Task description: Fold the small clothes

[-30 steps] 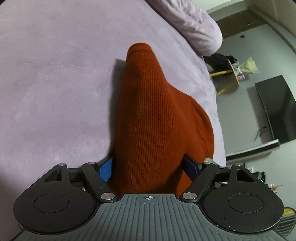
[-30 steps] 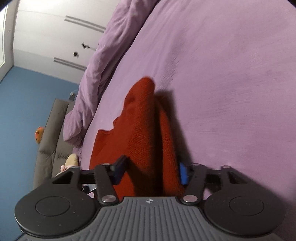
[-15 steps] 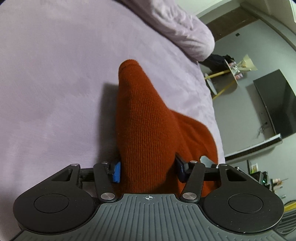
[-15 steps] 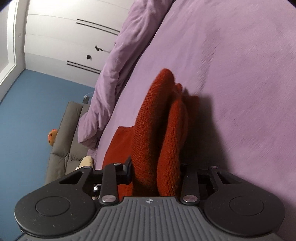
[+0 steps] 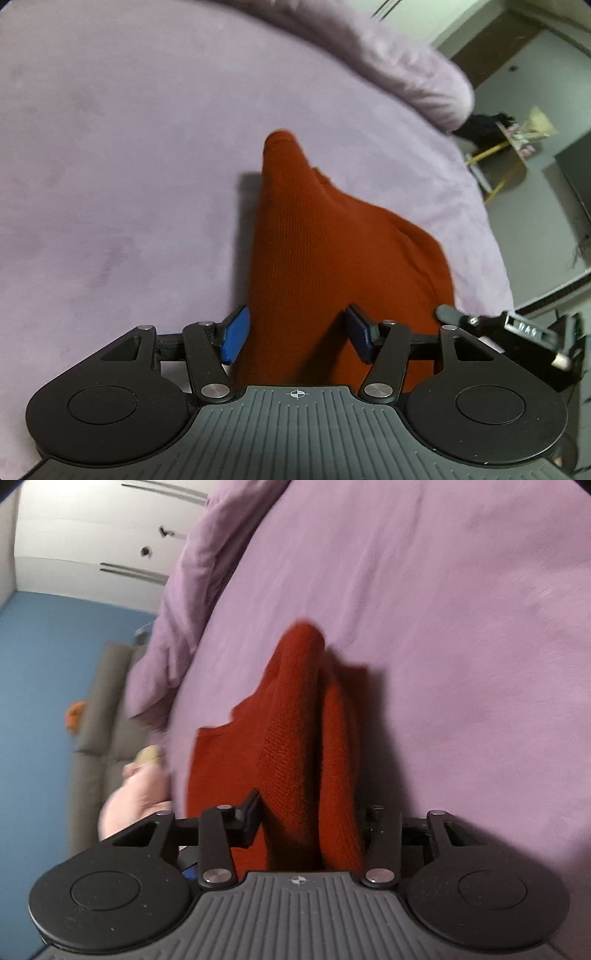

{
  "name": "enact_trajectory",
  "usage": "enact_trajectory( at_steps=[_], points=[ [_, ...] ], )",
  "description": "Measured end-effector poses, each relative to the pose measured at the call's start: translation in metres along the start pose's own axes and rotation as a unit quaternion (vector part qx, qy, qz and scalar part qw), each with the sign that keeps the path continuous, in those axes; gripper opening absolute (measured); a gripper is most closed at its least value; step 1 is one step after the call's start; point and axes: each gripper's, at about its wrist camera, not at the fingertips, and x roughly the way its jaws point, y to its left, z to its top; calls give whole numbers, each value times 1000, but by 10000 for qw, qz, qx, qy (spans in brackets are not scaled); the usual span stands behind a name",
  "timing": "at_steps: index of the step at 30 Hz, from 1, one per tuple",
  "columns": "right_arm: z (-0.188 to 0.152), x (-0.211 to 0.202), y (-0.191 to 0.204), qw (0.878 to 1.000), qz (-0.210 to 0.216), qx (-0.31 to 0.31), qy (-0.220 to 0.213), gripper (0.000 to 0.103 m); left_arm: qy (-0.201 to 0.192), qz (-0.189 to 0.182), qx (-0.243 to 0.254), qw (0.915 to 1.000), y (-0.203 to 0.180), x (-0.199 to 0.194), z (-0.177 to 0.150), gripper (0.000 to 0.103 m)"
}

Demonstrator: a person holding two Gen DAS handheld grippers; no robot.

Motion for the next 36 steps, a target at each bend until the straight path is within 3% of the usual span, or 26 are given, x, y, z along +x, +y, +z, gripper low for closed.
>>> enact_trajectory(
  at_steps=[4,7,11,12,13,14,17,19,20,21,22,24,25,26,29,32,34,36],
  points=[
    [-35,-56,12,9922,-806,-508,-803,51,-353,376,380,9979,-2,-36,-47,63],
    [-64,-81,5,9927,-787,-470,-789,50,-228,465,565,9971,-5,-41,-77,64],
    [-85,-67,-2,9967,-526,55,-618,49,12,486,635,9968,-5,-26,-92,64],
    [-87,-60,-7,9969,-297,361,-631,45,-15,615,646,9960,-7,-22,-92,64],
    [-89,-54,-13,9958,-158,617,-665,31,-114,793,656,9946,-9,-20,-90,63],
    [-92,-51,-14,9943,-143,797,-697,24,-202,928,633,9935,-9,-18,-88,63],
    [-95,-41,1,9941,-443,632,-765,15,-328,984,252,9943,-4,-22,-83,62],
    [-99,-46,-5,9904,591,1049,-673,12,-422,1110,122,9929,-1,-26,-83,62],
    [-102,-50,-17,9797,1238,1437,-653,11,-426,1217,92,9916,3,-28,-84,64],
    [-104,-55,-27,9697,1611,1681,-747,11,-405,1228,39,9916,6,-28,-84,65],
    [-104,-58,-30,9702,1515,1678,-868,11,-371,1178,-52,9923,10,-30,-85,67],
    [-101,-59,-25,9896,189,1088,-919,11,-228,1107,-236,9933,17,-31,-87,67],
    [-100,-56,-19,9928,-568,641,-843,12,-171,1090,-248,9936,18,-33,-88,67],
    [-103,-54,-13,9906,-1034,222,-863,12,-147,1118,-226,9934,19,-38,-91,66],
    [-110,-64,8,9823,-1462,-407,-1100,17,-287,1335,-201,9904,24,-55,-90,65],
    [-114,-77,38,9543,-2074,-1330,-1691,22,-659,1471,-351,9863,26,-76,-79,65],
    [-113,-75,55,9433,-2092,-1789,-1856,22,-859,1309,-329,9871,18,-80,-66,67],
    [-102,-59,75,9391,-2056,-2162,-1707,22,-939,1184,-188,9883,1,-73,-50,67]
  ],
)
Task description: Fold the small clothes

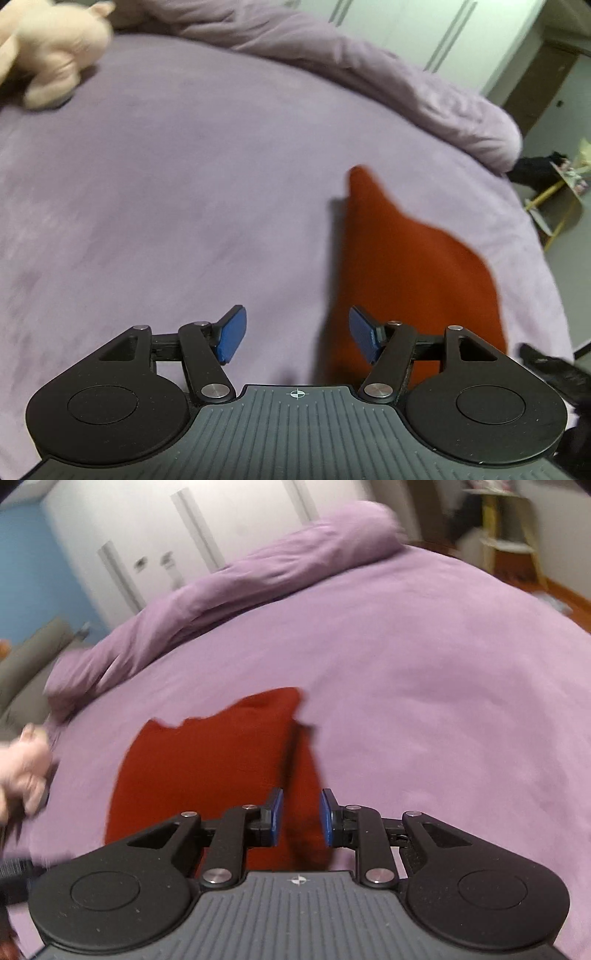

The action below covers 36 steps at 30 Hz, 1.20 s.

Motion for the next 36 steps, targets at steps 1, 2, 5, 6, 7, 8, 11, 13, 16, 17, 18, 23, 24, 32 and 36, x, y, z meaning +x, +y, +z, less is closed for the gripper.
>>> enact_trajectory(
  at_steps=[1,2,5,6,7,8,11,13,16,17,18,23,24,32,36],
  points=[
    [3,8,13,9997,61,-220,9,22,-36,-64,84,9999,-9,5,5,67],
    [7,15,24,9990,116,-443,12,21,-67,-127,180,9997,-20,11,11,67],
    [14,41,52,9955,28,-942,55,21,-66,-189,303,9993,-51,39,28,68],
    [18,48,58,9946,11,-1034,27,21,-86,-127,315,9994,-57,49,33,68],
    [20,55,62,9939,-26,-1101,9,20,-121,-50,305,9994,-64,60,38,68],
    [24,62,66,9928,-102,-1196,-17,20,-147,-28,316,9994,-66,70,41,68],
    [25,81,74,9877,-376,-1517,-24,14,-87,146,324,9993,-73,102,48,73],
    [22,92,74,9851,-452,-1658,-14,12,-116,263,505,9983,-76,120,49,80],
    [16,112,66,9773,-749,-1965,-265,15,-237,287,700,9969,-76,138,42,86],
    [13,116,60,9782,-669,-1938,-338,16,-245,286,652,9972,-74,144,39,88],
    [11,118,52,9803,-559,-1841,-454,18,-289,286,603,9974,-72,148,36,89],
    [-2,124,46,9736,-458,-2063,-865,18,-691,356,889,9930,-74,156,23,89],
    [-2,125,47,9722,-472,-2110,-895,18,-653,346,848,9937,-73,155,24,89],
    [3,92,67,9697,-682,-2258,-634,23,-225,241,396,9987,-63,115,32,90],
    [-20,54,72,9738,-506,-2111,-673,26,-211,144,199,9995,-55,88,22,90]
  ],
)
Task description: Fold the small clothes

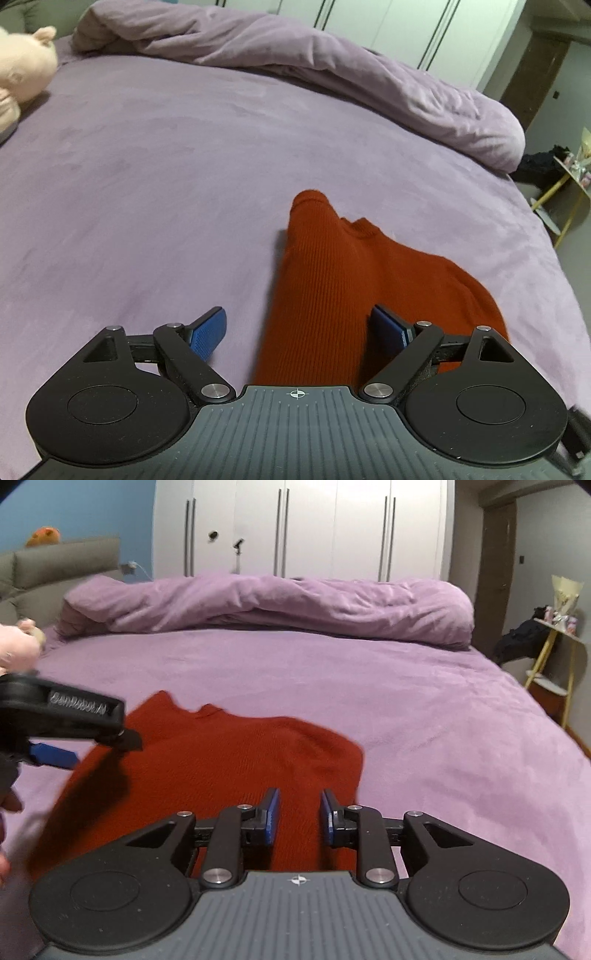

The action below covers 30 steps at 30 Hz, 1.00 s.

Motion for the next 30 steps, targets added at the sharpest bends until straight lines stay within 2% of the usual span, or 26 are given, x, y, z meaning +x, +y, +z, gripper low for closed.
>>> enact_trajectory(
  at_steps=[5,9,11,12,13,15,17,21,23,25,30],
  points=[
    [-16,2,-3,9990,-176,-15,408,26,129,63,211,9997,1,-9,-12,93],
    [-2,-3,-7,9974,-232,7,689,35,373,263,484,9978,-5,-26,-11,92],
    [2,-15,-8,9962,-135,109,849,40,498,415,697,9955,-4,-39,-22,90],
    [1,-21,-8,9950,-90,144,988,47,545,474,793,9942,-3,-45,-29,90],
    [-2,-28,-8,9930,-1,225,1163,61,584,486,902,9930,-1,-52,-39,91],
    [-17,-46,-7,9855,268,516,1594,69,722,548,1129,9895,3,-67,-62,93],
    [-37,-61,-3,9754,544,656,2032,70,829,727,1233,9862,8,-79,-82,95],
    [-61,-78,9,9609,359,641,2668,71,1033,1091,1442,9781,9,-88,-100,95],
    [-59,-82,12,9578,320,694,2771,74,1013,1161,1450,9774,6,-94,-98,95],
    [-50,-85,15,9572,153,783,2781,83,887,1196,1412,9787,4,-102,-95,96],
    [-24,-95,22,9645,-3,733,2536,84,516,994,1680,9794,-11,-118,-84,96]
  ],
)
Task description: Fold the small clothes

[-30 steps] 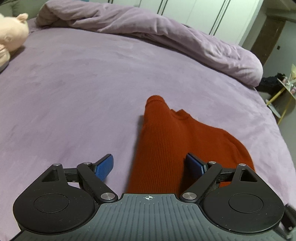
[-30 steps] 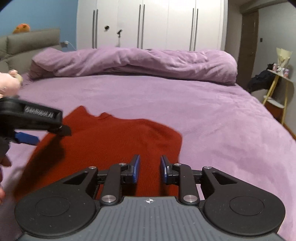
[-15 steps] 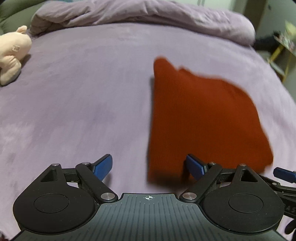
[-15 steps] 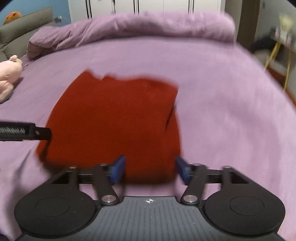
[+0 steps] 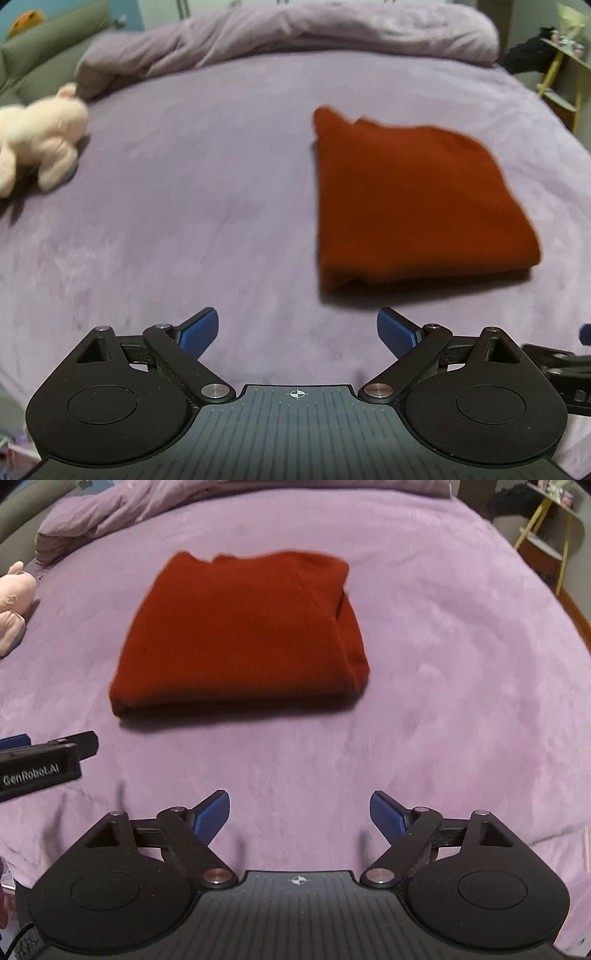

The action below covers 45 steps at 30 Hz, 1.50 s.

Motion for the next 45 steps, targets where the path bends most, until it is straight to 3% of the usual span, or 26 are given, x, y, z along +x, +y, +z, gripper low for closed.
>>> enact_trajectory(
  at_steps=[5,14,30,45],
  points=[
    [8,-10,4,9998,-184,13,-113,84,329,-64,408,9986,-13,5,12,96],
    [19,-11,8,9992,-331,-82,-192,84,107,-43,512,9986,-15,1,11,96],
    [24,-7,6,9992,-351,-36,-203,84,422,-299,402,9979,-16,11,11,96],
    [25,-7,5,9989,-384,-57,-251,84,475,-321,414,9975,-17,14,12,96]
  ],
)
